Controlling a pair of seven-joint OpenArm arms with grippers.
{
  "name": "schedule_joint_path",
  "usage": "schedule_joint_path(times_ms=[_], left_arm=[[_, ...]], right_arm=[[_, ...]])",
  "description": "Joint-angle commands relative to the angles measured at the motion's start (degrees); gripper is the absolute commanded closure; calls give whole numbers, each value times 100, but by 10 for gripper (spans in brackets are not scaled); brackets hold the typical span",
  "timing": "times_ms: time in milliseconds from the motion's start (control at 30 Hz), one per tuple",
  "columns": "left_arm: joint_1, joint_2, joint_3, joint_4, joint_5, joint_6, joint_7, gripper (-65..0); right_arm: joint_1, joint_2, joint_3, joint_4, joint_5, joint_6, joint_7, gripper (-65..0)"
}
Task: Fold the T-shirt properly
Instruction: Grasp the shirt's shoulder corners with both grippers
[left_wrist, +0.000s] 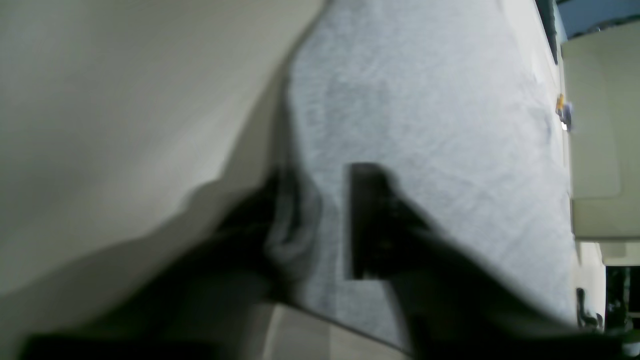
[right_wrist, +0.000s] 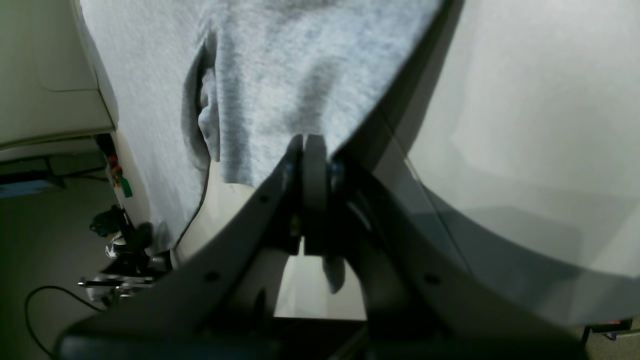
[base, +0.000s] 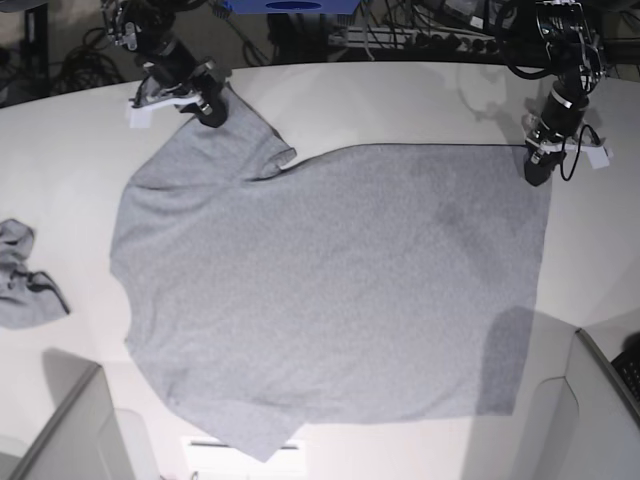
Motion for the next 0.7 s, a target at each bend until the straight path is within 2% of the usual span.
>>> schedule_joint_path(times_ms=[0,33,300,433,667], left_arm=[[48,-49,7,-83,41,135,212,-20],[48,-58,7,-136,41,135,212,0],[153,-76,15,-74,41,135,221,0],[478,-76,7,339,41,135,221,0],[1023,-67,-46,990,41,135,221,0]], right_arm=[[-49,39,34,69,-24,-54,-14,0],[-49,39,34,69,-24,-54,-14,0],[-84,39,51,148,-33,-54,-14,0],[-269,171,130,508,-33,-54,-14,0],[-621,215,271,1009,-33,-63,-14,0]])
